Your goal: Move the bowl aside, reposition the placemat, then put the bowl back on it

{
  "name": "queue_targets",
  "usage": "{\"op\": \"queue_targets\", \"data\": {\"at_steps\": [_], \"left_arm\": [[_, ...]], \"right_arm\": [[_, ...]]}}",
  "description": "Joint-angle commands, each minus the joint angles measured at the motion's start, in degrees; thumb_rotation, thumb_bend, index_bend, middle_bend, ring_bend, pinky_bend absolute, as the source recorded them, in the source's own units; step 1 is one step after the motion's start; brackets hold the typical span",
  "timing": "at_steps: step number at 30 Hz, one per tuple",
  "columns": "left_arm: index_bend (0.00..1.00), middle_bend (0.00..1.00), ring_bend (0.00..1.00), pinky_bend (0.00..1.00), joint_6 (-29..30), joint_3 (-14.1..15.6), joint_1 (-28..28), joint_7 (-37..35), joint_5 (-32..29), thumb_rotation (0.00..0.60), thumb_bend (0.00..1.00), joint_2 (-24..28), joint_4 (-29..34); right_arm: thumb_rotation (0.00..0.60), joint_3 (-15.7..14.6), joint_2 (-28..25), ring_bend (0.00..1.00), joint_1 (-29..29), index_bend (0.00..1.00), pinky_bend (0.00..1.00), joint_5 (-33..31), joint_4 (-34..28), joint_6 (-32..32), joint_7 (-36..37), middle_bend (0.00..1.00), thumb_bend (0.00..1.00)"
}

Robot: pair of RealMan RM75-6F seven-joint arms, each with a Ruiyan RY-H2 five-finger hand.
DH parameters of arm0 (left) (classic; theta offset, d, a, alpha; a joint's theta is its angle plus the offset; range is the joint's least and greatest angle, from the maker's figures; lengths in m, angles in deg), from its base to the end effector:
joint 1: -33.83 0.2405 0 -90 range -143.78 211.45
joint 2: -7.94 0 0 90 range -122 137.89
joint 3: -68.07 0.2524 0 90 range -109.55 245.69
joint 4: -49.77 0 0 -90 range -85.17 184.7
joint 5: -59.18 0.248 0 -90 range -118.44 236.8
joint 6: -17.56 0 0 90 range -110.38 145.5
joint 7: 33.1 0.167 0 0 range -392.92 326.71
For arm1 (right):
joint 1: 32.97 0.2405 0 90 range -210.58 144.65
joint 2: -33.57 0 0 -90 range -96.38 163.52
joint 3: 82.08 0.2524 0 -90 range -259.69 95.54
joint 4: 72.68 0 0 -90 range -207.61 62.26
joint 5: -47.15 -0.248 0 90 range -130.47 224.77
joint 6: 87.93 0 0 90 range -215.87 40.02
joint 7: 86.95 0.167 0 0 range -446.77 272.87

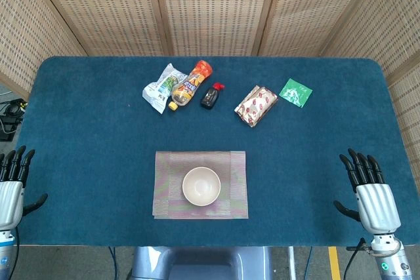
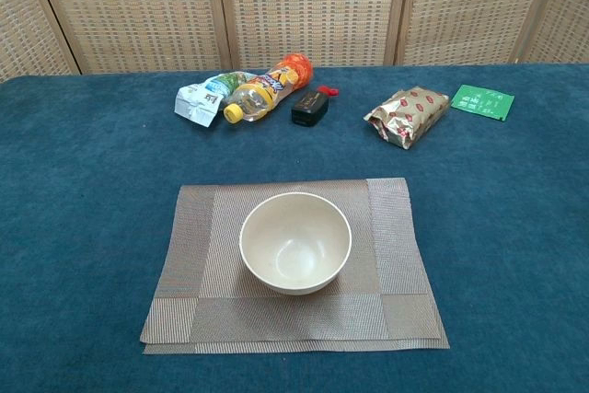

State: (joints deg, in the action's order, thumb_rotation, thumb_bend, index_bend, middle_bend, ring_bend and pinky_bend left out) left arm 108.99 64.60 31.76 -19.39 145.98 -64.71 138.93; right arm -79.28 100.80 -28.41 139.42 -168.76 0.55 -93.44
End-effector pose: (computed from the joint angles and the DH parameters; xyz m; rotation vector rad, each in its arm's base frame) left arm -0.3160 0.1927 0.0971 -1.3377 -0.7374 -0.8271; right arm -0.2805 -0.2018 0.1023 1.4382 -0.8193 1.0055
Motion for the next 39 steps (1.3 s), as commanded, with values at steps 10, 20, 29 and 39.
{"op": "queue_targets", "data": {"at_steps": [10,20,29,39], "left_arm": [[0.00,0.00,0.00,0.00,0.77,0.21,0.00,-0.09,1.19,0.600,0.00,-0.24,-0.01],[0.00,0.00,0.00,0.00,-0.73,1.47,-1.40,1.27,4.22,0.600,0.00,-1.05,0.58],[0.10,0.00,0.00,0.00,-6.32,1.02,-7.74,9.36,11.09,0.600,0.00,-1.90,4.59],[0.34,0.00,0.00,0.00,-17.67,-0.74,-15.92,14.91,11.02,0.600,0.00,-9.10,4.10]], "right_arm": [[0.600,-0.27,-0.11,0.00,-0.15,0.00,0.00,0.43,-0.19,0.21,-0.02,0.00,0.02],[0.600,-0.42,-0.68,0.00,-0.45,0.00,0.00,1.14,-0.70,0.99,1.03,0.00,0.02],[0.600,-0.32,-0.96,0.00,-0.49,0.00,0.00,0.96,-0.76,1.00,1.91,0.00,0.02],[0.600,0.33,-1.91,0.00,-0.48,0.00,0.00,-0.04,-0.75,1.09,4.39,0.00,0.02]]}}
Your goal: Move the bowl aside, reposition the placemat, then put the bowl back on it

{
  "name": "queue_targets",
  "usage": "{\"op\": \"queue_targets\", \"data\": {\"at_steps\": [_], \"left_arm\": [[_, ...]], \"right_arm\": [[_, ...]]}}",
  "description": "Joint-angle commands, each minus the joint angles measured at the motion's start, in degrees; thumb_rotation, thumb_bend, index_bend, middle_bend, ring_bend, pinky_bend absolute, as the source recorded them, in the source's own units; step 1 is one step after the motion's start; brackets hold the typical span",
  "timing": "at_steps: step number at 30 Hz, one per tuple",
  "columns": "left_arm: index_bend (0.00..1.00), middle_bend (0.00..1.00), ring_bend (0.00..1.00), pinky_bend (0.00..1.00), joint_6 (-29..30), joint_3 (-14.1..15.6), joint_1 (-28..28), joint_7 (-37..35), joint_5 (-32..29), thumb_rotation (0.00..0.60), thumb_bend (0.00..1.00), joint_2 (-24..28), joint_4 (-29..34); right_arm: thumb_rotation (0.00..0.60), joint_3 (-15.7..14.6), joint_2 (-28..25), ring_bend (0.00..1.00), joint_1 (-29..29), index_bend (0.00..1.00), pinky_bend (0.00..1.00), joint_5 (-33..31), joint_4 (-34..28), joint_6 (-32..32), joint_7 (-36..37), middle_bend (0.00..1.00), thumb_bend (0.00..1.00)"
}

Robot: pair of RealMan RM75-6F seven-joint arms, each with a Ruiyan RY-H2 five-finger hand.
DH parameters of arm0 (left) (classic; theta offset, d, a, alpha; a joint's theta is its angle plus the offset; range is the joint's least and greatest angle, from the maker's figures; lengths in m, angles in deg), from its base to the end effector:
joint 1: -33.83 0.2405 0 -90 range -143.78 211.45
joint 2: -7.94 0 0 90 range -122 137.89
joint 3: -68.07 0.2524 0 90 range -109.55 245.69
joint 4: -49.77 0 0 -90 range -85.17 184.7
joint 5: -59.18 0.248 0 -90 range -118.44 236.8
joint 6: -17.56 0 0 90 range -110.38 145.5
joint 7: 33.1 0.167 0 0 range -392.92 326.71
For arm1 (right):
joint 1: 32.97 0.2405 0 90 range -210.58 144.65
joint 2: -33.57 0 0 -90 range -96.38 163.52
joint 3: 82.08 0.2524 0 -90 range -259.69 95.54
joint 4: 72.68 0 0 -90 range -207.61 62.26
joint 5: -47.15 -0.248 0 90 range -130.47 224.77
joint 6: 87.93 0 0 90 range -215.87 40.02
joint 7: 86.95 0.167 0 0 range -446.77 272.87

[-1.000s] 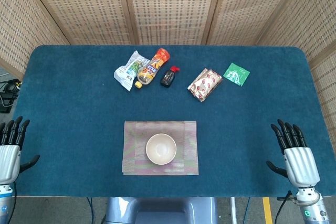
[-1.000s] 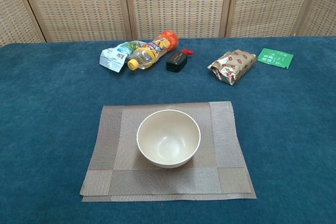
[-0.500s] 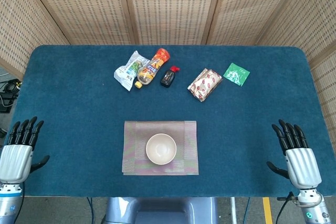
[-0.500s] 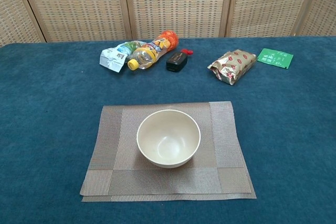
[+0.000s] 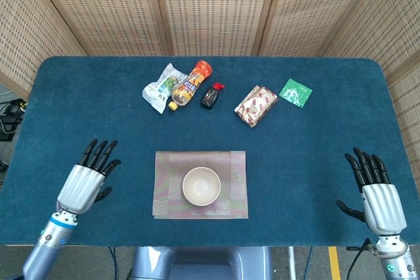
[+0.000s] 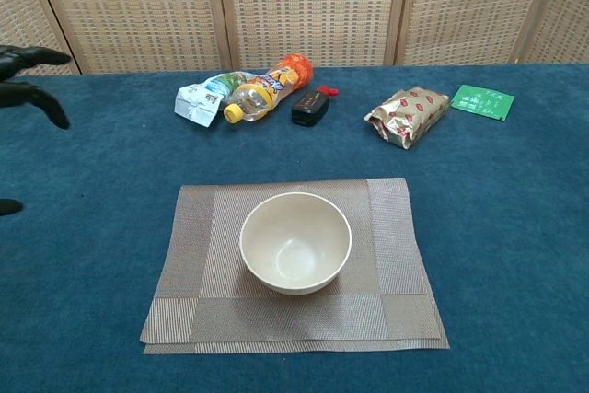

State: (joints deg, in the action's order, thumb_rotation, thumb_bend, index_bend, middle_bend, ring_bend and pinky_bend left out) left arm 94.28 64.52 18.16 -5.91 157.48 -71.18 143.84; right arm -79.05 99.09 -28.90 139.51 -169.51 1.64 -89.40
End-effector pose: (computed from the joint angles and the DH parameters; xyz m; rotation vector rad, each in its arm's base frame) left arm -0.1989 0.2408 0.0113 -1.7917 -0.5228 -0.9767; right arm -0.2814 -0.2001 0.1138 1.4055 -0.8501 1.0546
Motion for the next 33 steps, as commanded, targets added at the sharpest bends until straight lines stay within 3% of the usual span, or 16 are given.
{"op": "queue_targets", "data": {"at_steps": [1,15,21,33], "left_arm": [[0.35,0.00,0.00,0.00,-4.43,-0.81,-3.26,1.70,-0.96,0.600,0.00,-3.98,-1.44],[0.41,0.00,0.00,0.00,-12.80,-1.02,-9.83,5.45,-3.30,0.600,0.08,-15.68,-7.27],[0.43,0.00,0.00,0.00,-14.28,-1.21,-11.52,6.53,-4.17,0.600,0.17,-18.69,-8.22],[0.45,0.00,0.00,0.00,-17.56,-1.88,-14.82,9.88,-6.70,0.600,0.18,-23.39,-11.02]], "right_arm": [[0.600,0.16,-0.33,0.00,0.00,0.00,0.00,-0.21,0.01,0.04,0.70,0.00,0.02],[0.600,1.06,-1.39,0.00,0.11,0.00,0.00,-1.94,0.28,-0.34,3.72,0.00,0.02],[0.600,1.06,-1.57,0.00,0.15,0.00,0.00,-1.97,0.28,-0.47,4.19,0.00,0.02],[0.600,1.47,-2.08,0.00,0.15,0.00,0.00,-2.71,0.37,-0.57,5.58,0.00,0.02]]}}
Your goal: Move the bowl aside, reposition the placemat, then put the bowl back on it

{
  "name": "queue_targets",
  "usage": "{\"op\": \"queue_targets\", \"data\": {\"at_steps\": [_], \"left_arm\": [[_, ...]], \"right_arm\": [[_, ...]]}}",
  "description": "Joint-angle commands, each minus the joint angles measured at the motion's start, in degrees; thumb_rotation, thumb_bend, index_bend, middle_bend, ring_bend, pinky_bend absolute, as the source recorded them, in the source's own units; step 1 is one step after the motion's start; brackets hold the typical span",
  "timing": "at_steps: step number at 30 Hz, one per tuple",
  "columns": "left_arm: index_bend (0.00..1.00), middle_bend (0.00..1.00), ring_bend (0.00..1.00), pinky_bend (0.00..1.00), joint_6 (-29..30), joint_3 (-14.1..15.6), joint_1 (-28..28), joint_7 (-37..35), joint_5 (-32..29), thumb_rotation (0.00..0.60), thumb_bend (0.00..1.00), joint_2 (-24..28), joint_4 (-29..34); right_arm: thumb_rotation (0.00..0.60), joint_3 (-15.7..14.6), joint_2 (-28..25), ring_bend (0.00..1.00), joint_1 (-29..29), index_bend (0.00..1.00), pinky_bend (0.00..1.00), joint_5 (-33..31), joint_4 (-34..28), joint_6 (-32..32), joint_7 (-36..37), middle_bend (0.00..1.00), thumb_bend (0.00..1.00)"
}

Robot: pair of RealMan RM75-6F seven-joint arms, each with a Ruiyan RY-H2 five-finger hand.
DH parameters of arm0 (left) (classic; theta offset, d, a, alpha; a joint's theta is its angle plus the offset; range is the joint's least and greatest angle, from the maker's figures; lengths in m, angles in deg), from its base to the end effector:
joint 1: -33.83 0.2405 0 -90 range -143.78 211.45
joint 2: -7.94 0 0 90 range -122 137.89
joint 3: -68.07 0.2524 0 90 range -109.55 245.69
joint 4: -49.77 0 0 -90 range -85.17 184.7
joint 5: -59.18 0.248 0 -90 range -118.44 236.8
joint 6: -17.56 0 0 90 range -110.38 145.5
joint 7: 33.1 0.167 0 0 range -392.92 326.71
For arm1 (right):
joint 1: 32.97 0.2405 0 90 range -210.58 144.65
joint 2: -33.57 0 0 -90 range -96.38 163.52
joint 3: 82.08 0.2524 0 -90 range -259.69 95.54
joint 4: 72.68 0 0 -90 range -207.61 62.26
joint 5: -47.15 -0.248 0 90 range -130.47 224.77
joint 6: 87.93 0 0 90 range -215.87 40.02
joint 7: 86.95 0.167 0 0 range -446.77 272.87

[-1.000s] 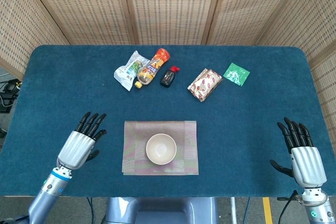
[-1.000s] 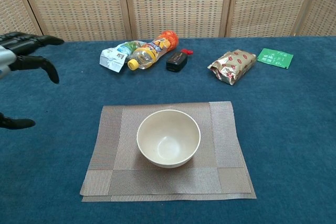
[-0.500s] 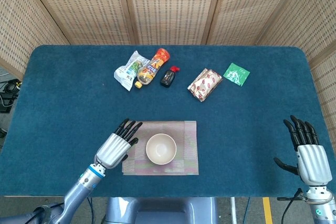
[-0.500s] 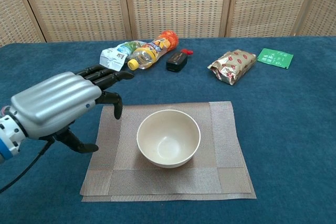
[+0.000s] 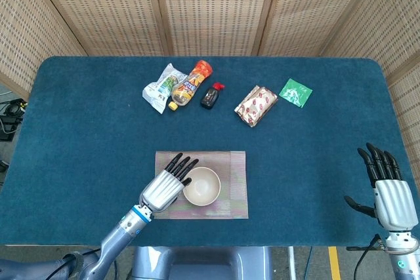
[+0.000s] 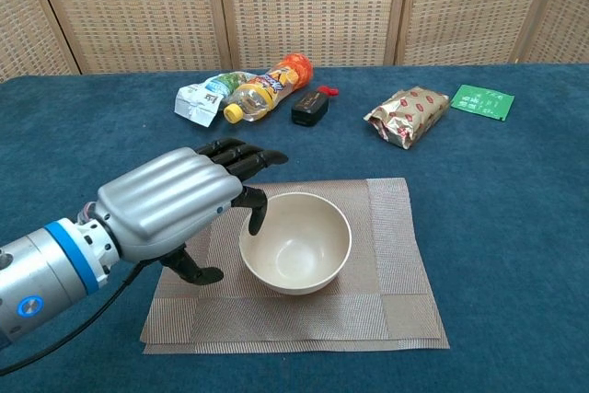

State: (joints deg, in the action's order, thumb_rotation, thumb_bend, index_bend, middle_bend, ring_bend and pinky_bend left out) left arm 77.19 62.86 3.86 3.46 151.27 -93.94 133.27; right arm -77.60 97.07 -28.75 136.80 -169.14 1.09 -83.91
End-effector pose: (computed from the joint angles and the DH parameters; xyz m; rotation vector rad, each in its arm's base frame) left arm -0.0984 0.2569 -0.1278 -2.1109 -0.4736 -1.0016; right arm -0.2921 -0.2080 0.1302 1.3457 -0.8978 1.0828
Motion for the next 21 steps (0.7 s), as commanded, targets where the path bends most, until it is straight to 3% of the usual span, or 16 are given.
{"op": "queue_targets", "data": {"at_steps": [1,5,21], "left_arm": [[0.46,0.00,0.00,0.00,-0.71,-0.30,-0.77,0.70,-0.73,0.600,0.18,-0.96,-0.64],[0.48,0.00,0.00,0.00,-1.73,-0.75,-1.95,1.69,-1.73,0.600,0.18,-2.64,-1.77],[0.67,0.00,0.00,0.00,-1.82,-0.89,-4.21,3.70,-4.14,0.600,0.40,-7.03,-5.62]], "right_arm": [[0.600,0.01,-0.08,0.00,0.01,0.00,0.00,0.01,0.00,-0.03,0.16,0.00,0.02],[0.600,0.01,-0.21,0.00,0.01,0.00,0.00,0.02,0.01,-0.06,0.49,0.00,0.02],[0.600,0.04,-0.66,0.00,-0.03,0.00,0.00,0.12,0.06,0.02,1.70,0.00,0.02]]}}
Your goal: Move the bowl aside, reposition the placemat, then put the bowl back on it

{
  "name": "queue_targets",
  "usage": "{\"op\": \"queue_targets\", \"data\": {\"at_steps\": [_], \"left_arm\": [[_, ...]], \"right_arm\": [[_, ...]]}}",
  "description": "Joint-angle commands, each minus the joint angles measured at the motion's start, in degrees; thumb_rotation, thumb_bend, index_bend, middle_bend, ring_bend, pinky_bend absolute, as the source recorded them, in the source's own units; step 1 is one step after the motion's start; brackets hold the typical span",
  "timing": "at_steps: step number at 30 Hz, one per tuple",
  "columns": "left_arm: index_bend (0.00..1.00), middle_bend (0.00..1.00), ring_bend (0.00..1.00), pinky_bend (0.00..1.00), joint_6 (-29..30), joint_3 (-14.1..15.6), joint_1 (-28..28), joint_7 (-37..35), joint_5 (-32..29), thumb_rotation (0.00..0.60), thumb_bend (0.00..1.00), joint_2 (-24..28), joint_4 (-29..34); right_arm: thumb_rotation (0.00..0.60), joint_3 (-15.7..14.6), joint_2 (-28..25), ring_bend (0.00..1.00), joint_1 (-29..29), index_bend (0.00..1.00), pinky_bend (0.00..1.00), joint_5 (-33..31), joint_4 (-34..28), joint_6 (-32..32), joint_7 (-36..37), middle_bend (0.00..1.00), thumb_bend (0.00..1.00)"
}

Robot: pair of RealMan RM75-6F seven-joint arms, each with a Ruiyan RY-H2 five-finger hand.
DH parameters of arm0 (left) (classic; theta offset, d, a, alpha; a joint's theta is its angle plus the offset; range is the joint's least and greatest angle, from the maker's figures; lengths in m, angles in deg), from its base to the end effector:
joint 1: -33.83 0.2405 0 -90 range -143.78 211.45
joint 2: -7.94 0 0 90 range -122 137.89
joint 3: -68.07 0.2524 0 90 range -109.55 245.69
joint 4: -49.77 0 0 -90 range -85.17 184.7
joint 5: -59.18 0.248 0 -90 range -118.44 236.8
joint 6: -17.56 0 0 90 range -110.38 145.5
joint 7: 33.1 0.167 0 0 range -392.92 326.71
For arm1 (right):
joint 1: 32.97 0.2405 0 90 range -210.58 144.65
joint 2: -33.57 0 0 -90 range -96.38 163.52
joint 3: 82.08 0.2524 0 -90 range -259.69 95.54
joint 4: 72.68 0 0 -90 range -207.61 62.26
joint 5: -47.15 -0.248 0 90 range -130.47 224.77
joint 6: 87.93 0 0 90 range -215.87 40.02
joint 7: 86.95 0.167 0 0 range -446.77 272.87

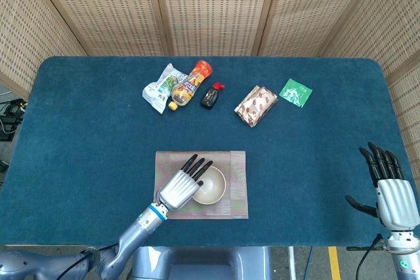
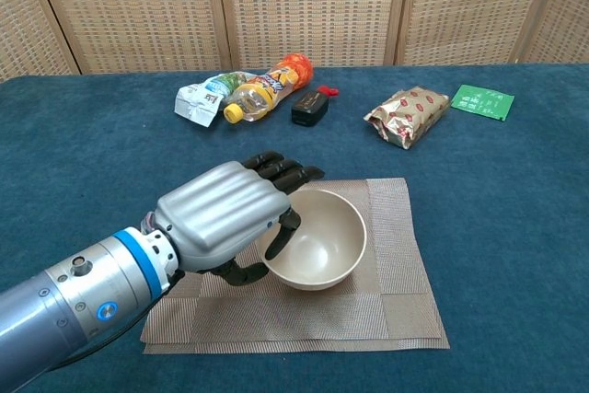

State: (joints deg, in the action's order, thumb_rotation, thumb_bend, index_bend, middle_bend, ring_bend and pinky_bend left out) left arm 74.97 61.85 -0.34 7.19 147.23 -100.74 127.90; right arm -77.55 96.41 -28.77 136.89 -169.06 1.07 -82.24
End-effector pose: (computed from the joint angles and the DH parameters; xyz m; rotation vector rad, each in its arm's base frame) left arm -0.0746 0.2628 -0.1602 -2.1453 -0.4390 -0.9726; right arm -0.2935 -0.2082 0.1338 1.3420 -0.9090 1.0966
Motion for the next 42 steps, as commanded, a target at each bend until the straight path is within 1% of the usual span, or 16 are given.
{"op": "queue_targets", "data": {"at_steps": [1,7,12,16,18,25,28,33,35,39,42], "left_arm": [[0.68,0.00,0.00,0.00,0.66,0.18,0.03,-0.13,-0.12,0.600,0.41,-0.30,-0.35],[0.71,0.00,0.00,0.00,2.23,0.34,0.40,-0.85,-0.30,0.600,0.42,0.59,-0.46],[0.71,0.00,0.00,0.00,4.15,0.36,1.07,-2.02,-0.34,0.600,0.42,3.11,0.46],[0.71,0.00,0.00,0.00,6.28,0.17,2.08,-3.64,-0.40,0.600,0.42,6.43,1.53],[0.71,0.00,0.00,0.00,7.42,0.23,2.72,-5.12,-0.33,0.600,0.42,8.95,2.13],[0.70,0.00,0.00,0.00,10.42,0.77,4.99,-10.11,-0.83,0.600,0.42,16.22,1.45],[0.70,0.00,0.00,0.00,11.57,1.11,6.22,-12.94,-1.35,0.600,0.42,19.39,-0.40],[0.70,0.00,0.00,0.00,12.85,1.05,8.56,-19.74,-3.77,0.600,0.42,22.70,-4.17],[0.70,0.00,0.00,0.00,12.90,0.99,9.26,-21.35,-4.78,0.600,0.42,23.26,-5.50],[0.70,0.00,0.00,0.00,11.64,1.17,10.98,-26.57,-7.58,0.600,0.42,24.43,-10.87],[0.70,0.00,0.00,0.00,10.67,1.62,11.66,-30.02,-8.32,0.600,0.42,24.27,-14.73]], "right_arm": [[0.600,-0.02,-0.01,0.00,-0.04,0.00,0.00,0.06,-0.03,0.07,0.03,0.00,0.02],[0.600,-0.16,0.06,0.00,-0.12,0.00,0.00,0.37,-0.08,0.25,-0.23,0.00,0.02],[0.600,-0.23,0.07,0.00,-0.19,0.00,0.00,0.64,-0.18,0.47,-0.47,0.00,0.02],[0.600,-0.31,0.09,0.00,-0.24,0.00,0.00,0.85,-0.30,0.58,-0.69,0.00,0.02],[0.600,-0.41,0.15,0.00,-0.27,0.00,0.00,1.05,-0.38,0.64,-0.88,0.00,0.02],[0.600,-0.78,0.36,0.00,-0.41,0.00,0.00,1.79,-0.60,0.91,-1.86,0.00,0.02],[0.600,-0.96,0.49,0.00,-0.41,0.00,0.00,2.05,-0.72,0.84,-2.39,0.00,0.02],[0.600,-1.09,0.80,0.00,-0.48,0.00,0.00,2.58,-0.86,1.14,-3.55,0.00,0.02],[0.600,-1.15,0.88,0.00,-0.50,0.00,0.00,2.71,-0.90,1.18,-3.75,0.00,0.02],[0.600,-1.34,1.19,0.00,-0.49,0.00,0.00,2.93,-0.91,1.07,-4.56,0.00,0.02],[0.600,-1.39,1.42,0.00,-0.49,0.00,0.00,3.06,-0.91,1.06,-5.17,0.00,0.02]]}}
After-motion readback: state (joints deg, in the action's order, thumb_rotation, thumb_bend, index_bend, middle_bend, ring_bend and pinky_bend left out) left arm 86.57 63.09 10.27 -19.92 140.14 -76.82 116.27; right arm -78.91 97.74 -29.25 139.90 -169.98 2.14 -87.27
